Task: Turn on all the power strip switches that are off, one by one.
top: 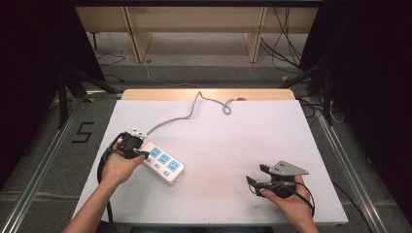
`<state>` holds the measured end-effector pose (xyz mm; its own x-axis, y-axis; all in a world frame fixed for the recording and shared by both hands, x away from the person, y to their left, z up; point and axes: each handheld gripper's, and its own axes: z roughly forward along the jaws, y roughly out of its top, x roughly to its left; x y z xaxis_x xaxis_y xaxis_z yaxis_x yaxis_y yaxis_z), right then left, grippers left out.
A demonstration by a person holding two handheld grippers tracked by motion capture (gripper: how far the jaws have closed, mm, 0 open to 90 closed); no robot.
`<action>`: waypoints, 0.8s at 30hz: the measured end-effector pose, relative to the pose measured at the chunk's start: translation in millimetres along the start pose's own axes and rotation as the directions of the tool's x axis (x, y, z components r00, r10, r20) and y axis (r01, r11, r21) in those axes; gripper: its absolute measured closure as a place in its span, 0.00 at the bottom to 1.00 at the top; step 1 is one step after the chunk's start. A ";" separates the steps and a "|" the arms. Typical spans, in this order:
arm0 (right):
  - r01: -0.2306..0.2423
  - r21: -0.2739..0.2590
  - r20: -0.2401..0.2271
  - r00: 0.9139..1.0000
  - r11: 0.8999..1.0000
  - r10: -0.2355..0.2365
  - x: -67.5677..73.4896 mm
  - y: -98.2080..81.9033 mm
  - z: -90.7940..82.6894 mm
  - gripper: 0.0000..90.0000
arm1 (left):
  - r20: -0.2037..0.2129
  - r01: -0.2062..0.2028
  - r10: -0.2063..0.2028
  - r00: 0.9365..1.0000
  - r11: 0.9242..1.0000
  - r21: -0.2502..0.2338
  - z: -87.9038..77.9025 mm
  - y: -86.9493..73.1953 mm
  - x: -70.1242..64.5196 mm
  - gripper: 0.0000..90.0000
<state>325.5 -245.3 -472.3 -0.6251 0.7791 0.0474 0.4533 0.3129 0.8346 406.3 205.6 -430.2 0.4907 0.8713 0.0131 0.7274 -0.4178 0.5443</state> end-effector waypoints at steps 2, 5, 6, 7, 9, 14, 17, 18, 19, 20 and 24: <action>0.000 0.000 0.000 1.000 1.000 0.000 -0.1 0.0 0.0 0.35 | -0.001 0.000 0.000 1.000 1.000 0.009 1.8 0.7 0.4 1.00; 0.001 0.001 0.000 1.000 1.000 -0.001 0.0 0.0 -0.1 0.36 | -0.004 0.001 -0.001 1.000 1.000 0.018 4.1 1.3 0.6 1.00; 0.003 0.000 0.000 1.000 1.000 -0.003 0.0 0.0 -0.1 0.36 | -0.003 -0.001 0.001 1.000 1.000 0.022 5.0 1.5 0.7 1.00; 0.002 0.002 0.000 1.000 1.000 -0.002 0.1 0.0 -0.1 0.36 | -0.004 -0.003 0.003 1.000 1.000 0.026 5.5 1.8 0.9 1.00; 0.003 0.003 -0.001 1.000 1.000 -0.003 0.2 -0.1 0.1 0.36 | -0.008 -0.003 0.004 1.000 1.000 0.028 6.5 2.4 0.8 1.00; 0.003 0.001 -0.001 1.000 1.000 -0.003 0.4 -0.1 0.2 0.36 | -0.010 -0.006 0.006 1.000 0.999 0.036 10.9 4.1 0.6 1.00; 0.003 -0.001 -0.001 1.000 1.000 -0.003 0.3 0.0 0.1 0.36 | -0.008 -0.002 0.002 1.000 0.999 0.039 12.4 4.8 0.0 1.00; 0.003 0.001 -0.001 1.000 1.000 -0.003 0.1 0.0 0.0 0.36 | -0.008 -0.003 0.004 1.000 0.999 0.040 12.6 5.1 0.1 1.00; 0.003 0.001 -0.001 1.000 1.000 -0.003 0.1 0.0 0.0 0.36 | -0.009 -0.004 0.004 1.000 0.999 0.041 13.1 5.1 -0.1 1.00; 0.003 0.001 -0.001 1.000 1.000 -0.003 0.2 -0.1 0.0 0.36 | -0.008 -0.006 0.007 1.000 0.999 0.046 13.3 5.1 0.1 1.00; 0.004 0.002 -0.002 1.000 1.000 -0.004 0.4 -0.1 0.0 0.36 | -0.008 -0.007 0.008 1.000 0.999 0.048 13.8 5.1 0.7 1.00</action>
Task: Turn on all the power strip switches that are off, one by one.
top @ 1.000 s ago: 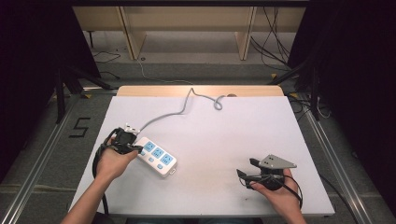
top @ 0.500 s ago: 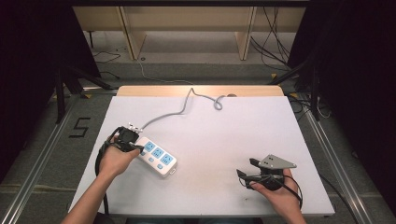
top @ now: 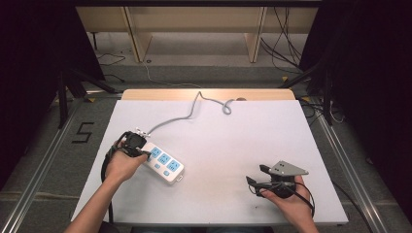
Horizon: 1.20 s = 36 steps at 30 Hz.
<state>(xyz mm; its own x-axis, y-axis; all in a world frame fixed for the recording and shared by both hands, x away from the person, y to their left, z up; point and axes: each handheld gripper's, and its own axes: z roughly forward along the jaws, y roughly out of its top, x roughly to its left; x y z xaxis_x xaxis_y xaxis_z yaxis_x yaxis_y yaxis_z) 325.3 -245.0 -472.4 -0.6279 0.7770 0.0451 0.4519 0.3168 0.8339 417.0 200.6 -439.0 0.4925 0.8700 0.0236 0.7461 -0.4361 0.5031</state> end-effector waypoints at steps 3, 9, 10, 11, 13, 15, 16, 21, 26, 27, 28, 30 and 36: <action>0.000 0.000 0.000 1.000 1.000 0.000 0.0 0.0 0.1 0.36 | 0.000 0.004 -0.004 1.000 1.000 0.000 0.4 0.0 -0.2 1.00; 0.001 0.002 0.000 1.000 1.000 -0.001 0.2 0.1 0.4 0.36 | -0.001 -0.001 0.001 1.000 1.000 0.008 2.2 0.7 0.1 1.00; 0.000 0.004 0.002 1.000 1.000 0.000 0.1 -0.1 0.5 0.36 | -0.003 -0.003 0.003 1.000 1.000 0.007 2.3 0.8 -0.1 1.00; 0.000 0.004 0.002 1.000 1.000 0.000 0.1 -0.1 0.5 0.36 | -0.004 -0.003 0.003 1.000 1.000 0.008 2.3 0.8 -0.3 1.00; 0.000 0.007 0.002 1.000 1.000 0.000 0.0 -0.3 0.7 0.36 | -0.005 -0.003 0.003 1.000 1.000 0.007 2.3 0.7 -0.7 1.00; 0.001 0.006 0.002 1.000 1.000 -0.001 0.2 -0.2 0.8 0.36 | -0.005 -0.003 0.003 1.000 1.000 0.008 2.3 0.6 -0.7 1.00; 0.002 0.005 0.002 1.000 1.000 -0.002 0.2 -0.1 0.8 0.36 | -0.006 -0.002 0.002 1.000 1.000 0.008 2.3 0.6 -1.0 1.00; 0.000 0.008 0.004 1.000 1.000 0.000 0.2 -0.3 0.7 0.36 | -0.008 -0.006 0.006 1.000 1.000 0.015 2.4 0.7 -1.5 1.00; 0.002 0.007 0.004 1.000 1.000 -0.002 0.3 -0.2 1.0 0.36 | -0.007 -0.004 0.004 1.000 1.000 0.018 3.2 0.8 -1.6 1.00; 0.002 0.007 0.004 1.000 1.000 -0.002 0.4 -0.2 1.0 0.36 | -0.005 -0.002 0.002 1.000 1.000 0.018 3.2 0.8 -1.2 1.00; 0.002 0.005 0.003 1.000 1.000 -0.002 0.4 -0.2 1.0 0.36 | -0.003 -0.003 0.003 1.000 1.000 0.019 3.2 0.7 -1.1 1.00; 0.003 0.005 0.003 1.000 1.000 -0.003 0.4 -0.2 0.9 0.36 | -0.005 -0.007 0.007 1.000 1.000 0.017 3.2 0.4 -1.4 1.00; 0.005 0.003 0.004 1.000 1.000 -0.005 0.5 -0.1 0.5 0.36 | -0.007 -0.010 0.010 1.000 1.000 0.017 3.6 0.1 -1.4 1.00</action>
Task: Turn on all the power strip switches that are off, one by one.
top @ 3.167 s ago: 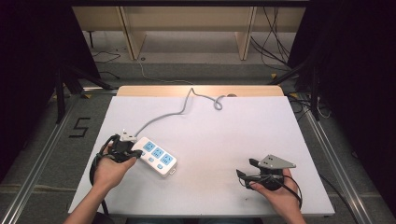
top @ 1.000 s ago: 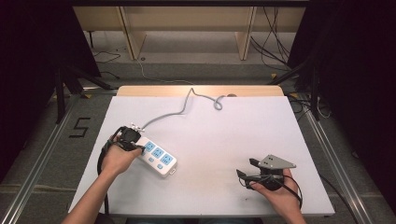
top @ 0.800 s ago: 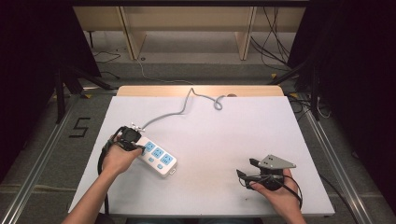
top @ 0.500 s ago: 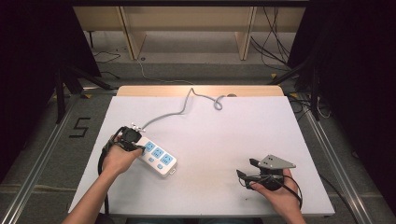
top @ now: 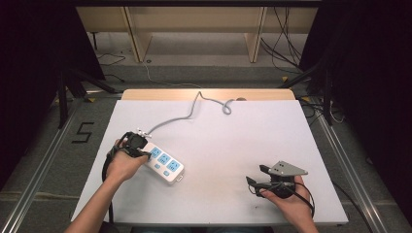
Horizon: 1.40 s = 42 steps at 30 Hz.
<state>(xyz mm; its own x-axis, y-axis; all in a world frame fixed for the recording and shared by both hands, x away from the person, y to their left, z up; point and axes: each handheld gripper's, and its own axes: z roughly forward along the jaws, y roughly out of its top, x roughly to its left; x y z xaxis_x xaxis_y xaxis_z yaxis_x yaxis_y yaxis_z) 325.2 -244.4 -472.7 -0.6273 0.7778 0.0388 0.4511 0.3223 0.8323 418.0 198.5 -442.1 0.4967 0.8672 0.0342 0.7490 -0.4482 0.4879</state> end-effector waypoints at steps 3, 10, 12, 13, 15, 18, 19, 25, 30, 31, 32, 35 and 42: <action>-0.002 0.002 0.000 1.000 1.000 0.002 0.3 0.0 0.0 0.36 | -0.001 0.001 -0.001 1.000 1.000 0.005 0.3 0.4 0.2 1.00; 0.001 0.003 -0.001 1.000 1.000 -0.001 0.2 -0.1 0.0 0.36 | 0.009 0.019 -0.019 1.000 1.000 0.007 0.7 0.7 1.3 1.00; 0.003 0.004 -0.003 1.000 1.000 -0.003 0.2 -0.1 -0.1 0.36 | 0.007 0.014 -0.014 1.000 1.000 0.009 0.8 0.9 1.1 1.00; 0.003 0.004 -0.002 1.000 1.000 -0.003 0.4 0.0 -0.1 0.36 | 0.003 0.012 -0.012 1.000 1.000 0.011 0.9 1.2 0.7 1.00; 0.003 0.004 -0.002 1.000 1.000 -0.003 0.4 0.0 -0.2 0.36 | -0.002 0.003 -0.003 1.000 1.000 0.017 0.9 1.9 -0.2 1.00; 0.002 0.005 -0.001 1.000 1.000 -0.002 0.4 -0.1 -0.3 0.36 | -0.008 -0.002 0.003 1.000 1.000 0.020 1.3 2.7 -1.2 1.00; 0.002 0.005 -0.001 1.000 1.000 -0.002 0.4 -0.1 -0.3 0.36 | -0.007 -0.002 0.002 1.000 1.000 0.022 1.3 2.8 -1.1 1.00; 0.003 0.005 -0.002 1.000 1.000 -0.003 0.3 -0.2 -0.2 0.36 | -0.004 0.000 0.001 1.000 1.000 0.025 1.7 3.1 -0.6 1.00; 0.003 0.006 -0.003 1.000 1.000 -0.003 1.0 0.1 0.2 0.36 | -0.011 -0.008 0.009 1.000 0.999 0.035 1.6 3.9 -1.7 1.00; 0.005 0.006 -0.002 1.000 1.000 -0.005 1.0 0.1 0.3 0.36 | -0.011 -0.008 0.008 1.000 0.999 0.035 1.7 4.0 -1.7 1.00; 0.006 0.006 -0.003 1.000 1.000 -0.006 1.1 0.2 0.4 0.36 | -0.011 -0.007 0.007 1.000 0.999 0.034 1.8 4.1 -1.7 1.00; 0.004 0.007 -0.002 1.000 1.000 -0.004 1.2 0.2 0.2 0.36 | -0.009 -0.006 0.006 1.000 0.999 0.036 1.8 4.1 -1.4 1.00; 0.006 0.007 -0.003 1.000 1.000 -0.006 1.3 0.2 0.6 0.36 | -0.014 -0.011 0.011 1.000 0.999 0.039 2.1 4.9 -2.3 1.00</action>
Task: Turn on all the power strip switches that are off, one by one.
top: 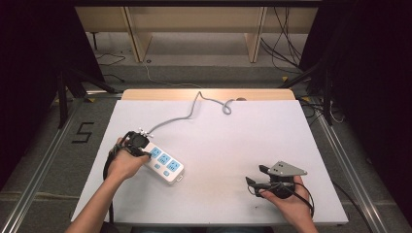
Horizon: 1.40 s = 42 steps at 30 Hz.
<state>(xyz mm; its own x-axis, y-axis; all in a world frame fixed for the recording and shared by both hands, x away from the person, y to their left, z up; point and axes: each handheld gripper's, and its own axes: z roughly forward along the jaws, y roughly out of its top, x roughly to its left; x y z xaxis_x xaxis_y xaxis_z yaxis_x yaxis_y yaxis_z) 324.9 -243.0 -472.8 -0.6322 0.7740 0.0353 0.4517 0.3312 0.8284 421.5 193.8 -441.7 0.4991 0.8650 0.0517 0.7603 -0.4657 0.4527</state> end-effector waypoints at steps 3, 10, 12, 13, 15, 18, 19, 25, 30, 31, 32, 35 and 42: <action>-0.001 0.000 0.000 1.000 1.000 0.001 0.1 0.0 0.2 0.36 | -0.001 0.000 0.000 1.000 1.000 0.004 0.0 0.2 0.2 1.00; -0.002 0.002 -0.002 1.000 1.000 0.002 0.6 0.0 0.7 0.36 | -0.013 -0.013 0.013 1.000 1.000 0.011 0.8 0.8 -2.0 1.00; -0.004 0.002 -0.001 1.000 1.000 0.004 0.7 0.0 0.5 0.36 | -0.017 -0.013 0.013 1.000 1.000 0.013 0.9 0.8 -2.7 1.00; -0.003 0.002 0.000 1.000 1.000 0.003 0.6 0.0 0.4 0.36 | -0.019 -0.013 0.013 1.000 1.000 0.012 1.1 0.8 -3.3 1.00; -0.001 0.000 0.000 1.000 1.000 0.001 0.4 0.0 0.3 0.36 | -0.020 -0.015 0.015 1.000 1.000 0.011 1.1 0.7 -3.5 1.00; -0.001 0.000 -0.001 1.000 1.000 0.001 0.3 0.0 0.4 0.36 | -0.009 -0.012 0.012 1.000 1.000 0.008 0.6 0.1 -1.4 1.00; -0.002 0.000 -0.001 1.000 1.000 0.002 0.4 0.1 0.4 0.36 | -0.002 -0.004 0.004 1.000 1.000 0.002 0.8 -0.2 -0.7 1.00; -0.003 0.000 -0.002 1.000 1.000 0.003 -0.4 -0.2 1.2 0.36 | 0.030 0.025 -0.024 0.999 0.999 -0.023 -1.0 -3.6 4.6 1.00; -0.001 -0.001 -0.003 1.000 1.000 0.001 0.0 -0.1 1.2 0.36 | 0.024 0.020 -0.019 1.000 0.999 -0.031 -1.1 -3.9 3.9 1.00; -0.002 -0.001 -0.003 1.000 1.000 0.002 -0.1 -0.1 1.1 0.36 | 0.025 0.016 -0.015 1.000 0.999 -0.031 -1.3 -3.8 3.6 1.00; -0.002 0.000 -0.001 1.000 1.000 0.002 -0.3 0.0 0.7 0.36 | 0.024 0.013 -0.012 1.000 0.999 -0.032 -1.6 -3.7 3.1 1.00; 0.001 0.000 -0.001 1.000 1.000 -0.001 -0.5 -0.1 0.5 0.36 | 0.028 0.012 -0.011 1.000 0.999 -0.032 -3.1 -3.4 2.2 1.00; -0.001 0.001 -0.001 1.000 1.000 0.001 -0.6 -0.1 0.5 0.36 | 0.034 0.012 -0.010 0.999 0.999 -0.039 -6.0 -3.2 1.4 1.00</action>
<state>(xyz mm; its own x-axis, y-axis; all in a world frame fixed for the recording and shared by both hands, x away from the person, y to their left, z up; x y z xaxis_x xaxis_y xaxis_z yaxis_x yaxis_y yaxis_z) 325.5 -243.2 -473.2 -0.6325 0.7738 0.0362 0.4528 0.3313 0.8278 417.3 197.6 -437.8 0.5051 0.8629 0.0168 0.7492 -0.4480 0.4878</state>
